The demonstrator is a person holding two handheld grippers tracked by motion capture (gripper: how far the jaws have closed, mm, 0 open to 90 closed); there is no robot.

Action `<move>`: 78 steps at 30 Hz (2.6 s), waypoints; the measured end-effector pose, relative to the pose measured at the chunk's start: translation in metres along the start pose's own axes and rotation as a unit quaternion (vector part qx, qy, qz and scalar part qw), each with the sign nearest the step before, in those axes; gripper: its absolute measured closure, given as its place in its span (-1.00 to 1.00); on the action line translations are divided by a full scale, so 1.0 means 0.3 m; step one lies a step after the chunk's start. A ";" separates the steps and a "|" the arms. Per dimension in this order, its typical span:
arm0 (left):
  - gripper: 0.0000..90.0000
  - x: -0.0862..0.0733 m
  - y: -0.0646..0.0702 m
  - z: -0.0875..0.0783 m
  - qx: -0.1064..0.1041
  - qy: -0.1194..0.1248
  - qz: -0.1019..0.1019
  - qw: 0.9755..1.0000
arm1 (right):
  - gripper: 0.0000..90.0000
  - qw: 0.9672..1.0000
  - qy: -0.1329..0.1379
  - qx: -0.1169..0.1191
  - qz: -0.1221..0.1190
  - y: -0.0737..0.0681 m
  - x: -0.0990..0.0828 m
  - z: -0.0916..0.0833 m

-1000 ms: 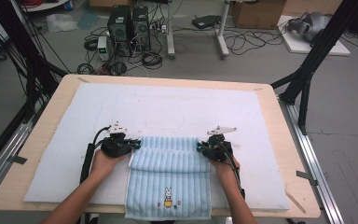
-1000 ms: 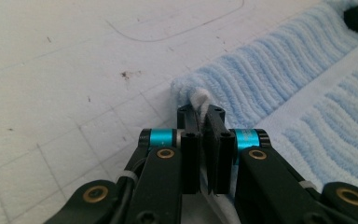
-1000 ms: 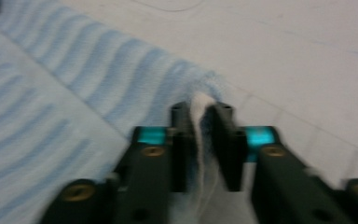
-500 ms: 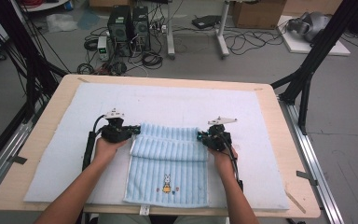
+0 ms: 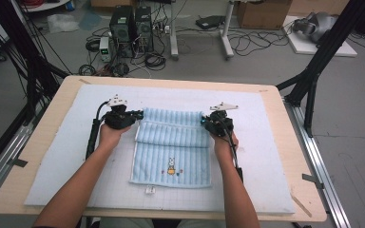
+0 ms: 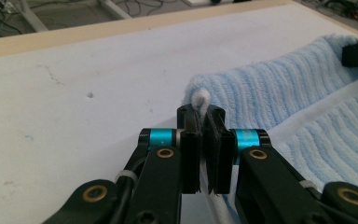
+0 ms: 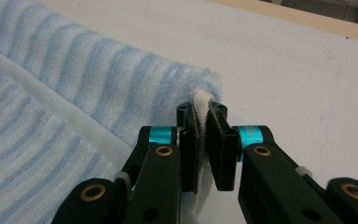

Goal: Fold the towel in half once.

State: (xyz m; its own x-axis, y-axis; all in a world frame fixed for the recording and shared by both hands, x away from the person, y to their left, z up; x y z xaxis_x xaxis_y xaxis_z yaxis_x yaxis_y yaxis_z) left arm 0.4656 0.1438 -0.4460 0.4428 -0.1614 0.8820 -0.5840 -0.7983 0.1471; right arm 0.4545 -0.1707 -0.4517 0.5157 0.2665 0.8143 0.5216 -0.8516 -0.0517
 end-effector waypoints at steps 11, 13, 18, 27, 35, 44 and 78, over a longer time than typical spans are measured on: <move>0.32 -0.033 -0.070 0.012 0.028 -0.025 -0.054 0.998 | 0.38 1.000 -0.010 -0.005 0.016 0.033 -0.008 0.053; 0.26 -0.029 -0.072 -0.001 0.025 -0.020 -0.054 0.998 | 0.29 1.000 -0.006 0.003 0.023 0.036 -0.007 0.045; 0.22 -0.014 -0.054 -0.026 0.008 0.001 -0.039 0.999 | 0.22 0.999 0.010 0.017 0.032 0.047 0.007 0.003; 0.13 -0.054 -0.005 0.036 -0.022 -0.029 -0.011 0.999 | 0.28 0.997 -0.015 0.059 0.042 0.064 -0.023 -0.036; 0.48 -0.092 0.034 0.056 -0.024 -0.090 0.024 0.995 | 0.52 0.993 -0.066 0.091 0.019 0.035 -0.076 -0.010; 0.85 -0.072 0.060 0.005 -0.032 -0.067 0.048 0.996 | 0.83 0.994 -0.062 0.086 0.002 0.029 -0.089 -0.034; 0.85 -0.271 0.285 -0.358 -0.108 0.013 0.071 0.992 | 0.80 0.993 0.009 0.116 -0.024 -0.197 -0.304 -0.378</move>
State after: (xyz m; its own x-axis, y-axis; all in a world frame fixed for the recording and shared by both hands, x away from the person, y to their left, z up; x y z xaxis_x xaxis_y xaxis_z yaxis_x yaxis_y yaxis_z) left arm 0.3067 0.1508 -0.4569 0.3292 -0.2458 0.9117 -0.7726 -0.6252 0.1104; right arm 0.2996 -0.1960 -0.4573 0.4760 0.2944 0.8287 0.6884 -0.7112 -0.1428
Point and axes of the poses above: each handheld gripper's, and its own axes: z roughly forward along the jaws, x roughly out of its top, y roughly to its right, the point moved 5 cm from there along z, roughly forward along the jaws, and after that the axes turned 2 degrees about x, right-handed, at the moved point
